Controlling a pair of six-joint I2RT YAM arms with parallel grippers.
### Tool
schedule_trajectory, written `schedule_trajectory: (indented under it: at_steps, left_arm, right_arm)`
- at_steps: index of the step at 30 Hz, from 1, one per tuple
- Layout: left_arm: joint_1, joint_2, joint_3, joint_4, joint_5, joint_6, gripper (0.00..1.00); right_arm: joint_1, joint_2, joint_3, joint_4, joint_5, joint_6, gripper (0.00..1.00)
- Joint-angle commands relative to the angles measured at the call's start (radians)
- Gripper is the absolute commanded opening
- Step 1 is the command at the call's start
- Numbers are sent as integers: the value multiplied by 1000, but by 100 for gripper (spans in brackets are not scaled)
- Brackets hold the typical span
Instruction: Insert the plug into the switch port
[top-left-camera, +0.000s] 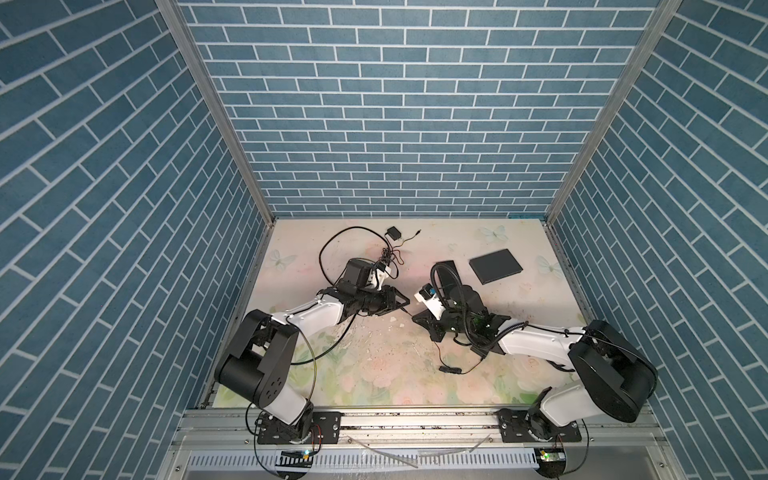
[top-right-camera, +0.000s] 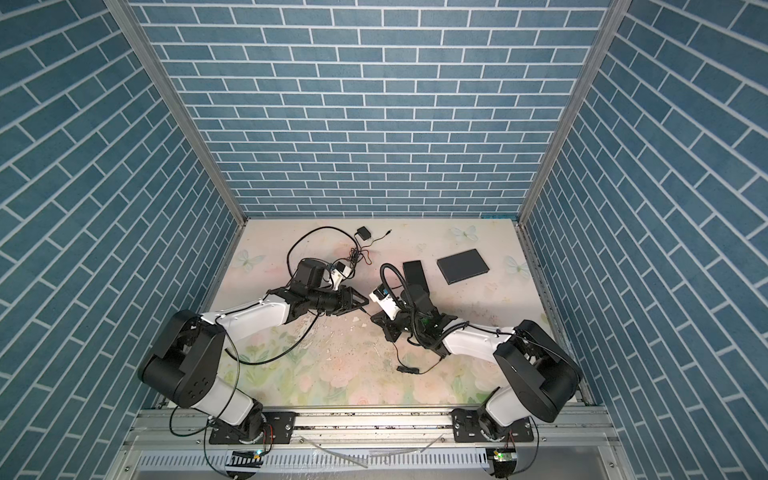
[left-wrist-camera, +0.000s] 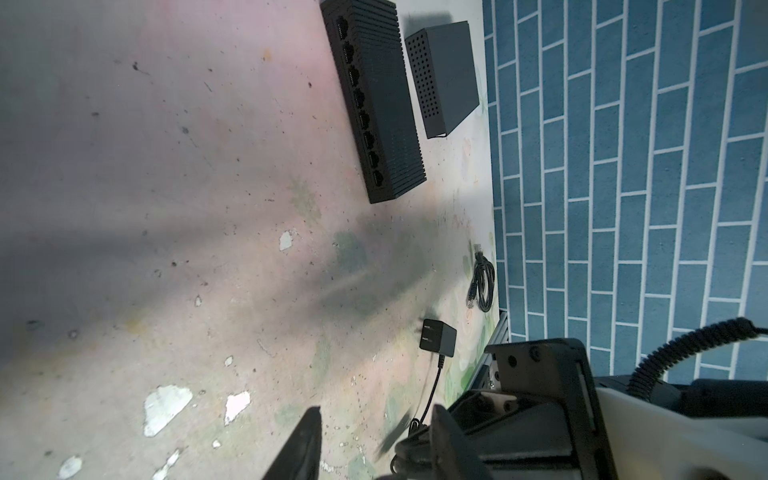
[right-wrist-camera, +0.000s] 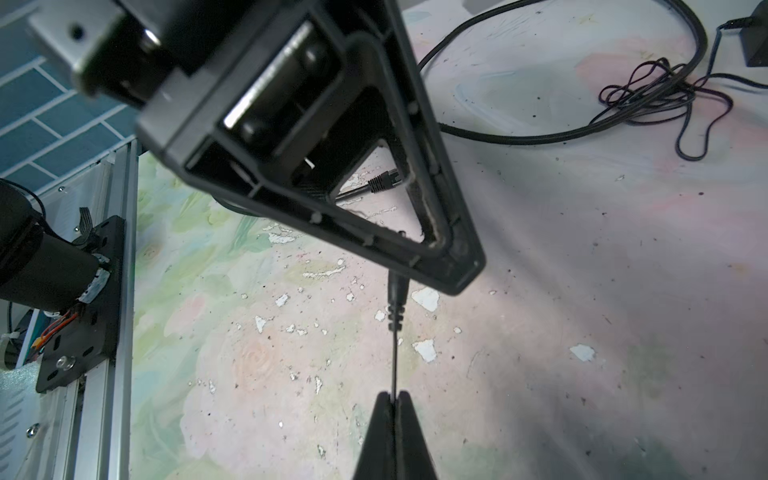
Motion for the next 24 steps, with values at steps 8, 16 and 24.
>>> schedule_trajectory:
  at_steps: [8,16,24]
  left_arm:
    - [-2,-32,16,-19,33,15,33]
    - [-1,-53,26,-63,39,38,27]
    - [-1,-54,29,-76,40,49,16]
  right_arm:
    - [-11,-15,-23,44,-19,25,0]
    - [-14,-6,-22,60,-17,32,0]
    - [-15,4,-20,76,-19,39,0]
